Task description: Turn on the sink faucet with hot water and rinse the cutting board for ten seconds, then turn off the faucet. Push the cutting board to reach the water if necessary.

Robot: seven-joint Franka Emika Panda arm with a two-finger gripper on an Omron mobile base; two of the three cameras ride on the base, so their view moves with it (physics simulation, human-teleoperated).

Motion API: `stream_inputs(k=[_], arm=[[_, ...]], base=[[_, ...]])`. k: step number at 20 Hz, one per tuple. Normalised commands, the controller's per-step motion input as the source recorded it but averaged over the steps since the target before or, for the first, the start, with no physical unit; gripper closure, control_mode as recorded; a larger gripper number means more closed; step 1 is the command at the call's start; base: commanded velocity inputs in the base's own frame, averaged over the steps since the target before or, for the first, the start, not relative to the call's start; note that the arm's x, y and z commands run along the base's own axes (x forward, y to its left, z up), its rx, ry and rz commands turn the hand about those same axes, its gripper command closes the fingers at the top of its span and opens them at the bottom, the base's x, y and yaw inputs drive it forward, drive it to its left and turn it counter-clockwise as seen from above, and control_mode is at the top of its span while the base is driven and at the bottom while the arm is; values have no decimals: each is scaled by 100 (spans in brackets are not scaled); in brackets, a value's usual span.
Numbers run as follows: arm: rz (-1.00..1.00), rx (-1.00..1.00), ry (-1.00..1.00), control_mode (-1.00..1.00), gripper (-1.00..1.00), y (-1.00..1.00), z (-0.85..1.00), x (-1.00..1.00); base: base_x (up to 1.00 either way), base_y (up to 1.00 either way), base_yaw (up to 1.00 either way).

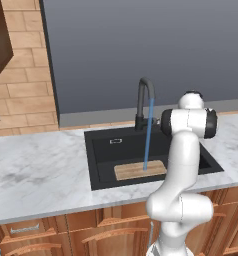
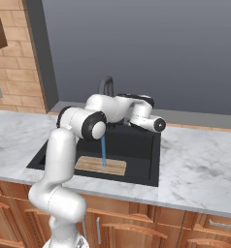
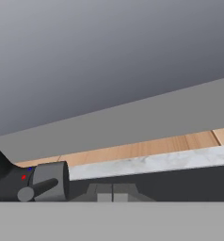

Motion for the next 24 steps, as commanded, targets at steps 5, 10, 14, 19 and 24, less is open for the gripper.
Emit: stream_inputs(k=[5, 10, 14, 19, 24], arm=[[0, 0, 0, -100, 100, 0, 0, 0], [0, 0, 0, -100, 100, 0, 0, 0], [0, 0, 0, -100, 100, 0, 0, 0], [0, 0, 0, -100, 100, 0, 0, 0], [0, 0, 0, -100, 100, 0, 0, 0]], base=[[0, 0, 0], [0, 0, 0], [0, 0, 0], [0, 0, 0], [0, 0, 0]])
